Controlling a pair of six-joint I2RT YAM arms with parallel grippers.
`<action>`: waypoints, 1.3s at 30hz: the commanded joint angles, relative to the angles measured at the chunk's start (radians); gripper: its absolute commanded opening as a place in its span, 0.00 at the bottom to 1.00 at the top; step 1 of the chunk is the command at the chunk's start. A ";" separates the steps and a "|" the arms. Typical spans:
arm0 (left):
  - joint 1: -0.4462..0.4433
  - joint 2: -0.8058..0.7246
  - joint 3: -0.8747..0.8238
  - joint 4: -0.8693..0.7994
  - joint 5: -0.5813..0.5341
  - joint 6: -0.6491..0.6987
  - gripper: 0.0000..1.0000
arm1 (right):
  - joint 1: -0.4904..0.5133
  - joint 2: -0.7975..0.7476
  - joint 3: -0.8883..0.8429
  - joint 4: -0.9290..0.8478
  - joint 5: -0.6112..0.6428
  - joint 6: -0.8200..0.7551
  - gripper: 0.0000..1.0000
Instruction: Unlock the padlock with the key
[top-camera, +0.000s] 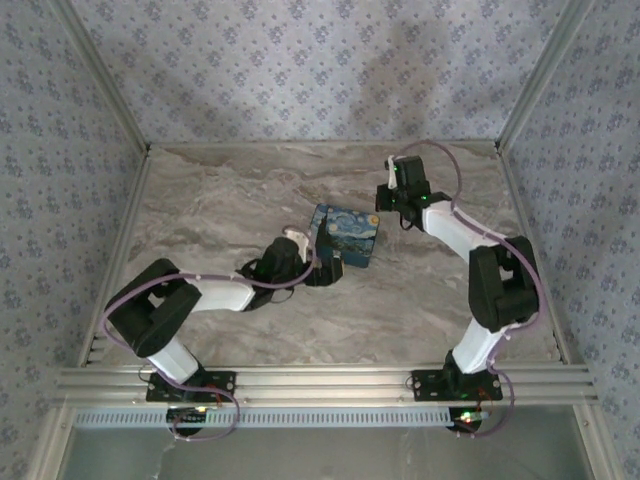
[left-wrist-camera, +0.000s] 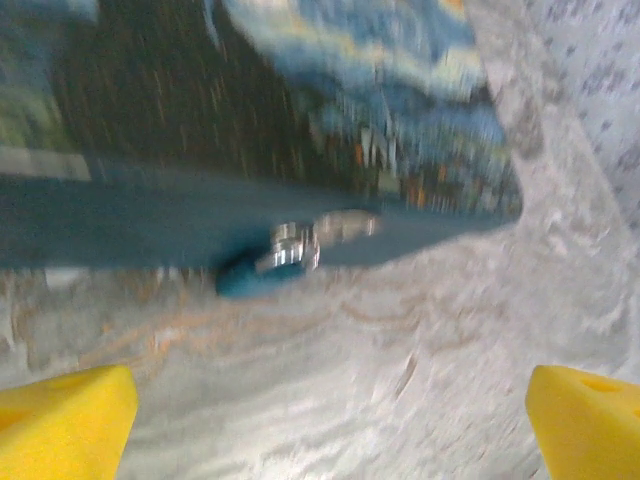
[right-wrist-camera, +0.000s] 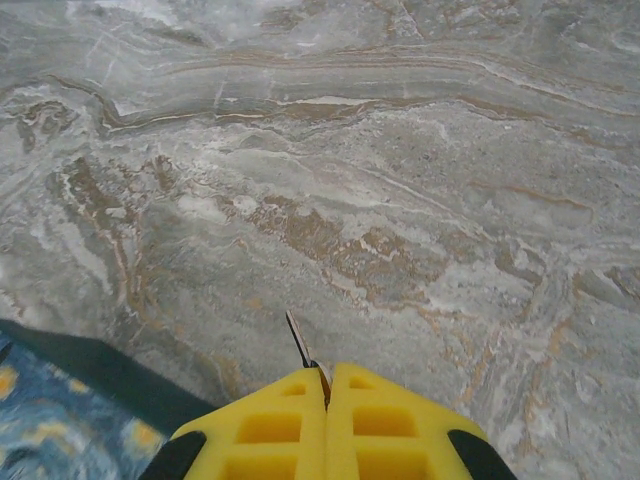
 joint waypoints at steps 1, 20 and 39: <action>-0.024 0.019 -0.028 0.160 -0.103 0.093 1.00 | 0.009 0.051 0.061 -0.039 0.034 -0.035 0.00; -0.086 0.332 0.099 0.428 -0.044 0.226 1.00 | 0.086 0.250 0.196 -0.113 -0.001 -0.099 0.00; -0.048 0.452 0.161 0.603 0.166 0.083 0.89 | 0.120 0.250 0.147 -0.088 -0.009 -0.113 0.00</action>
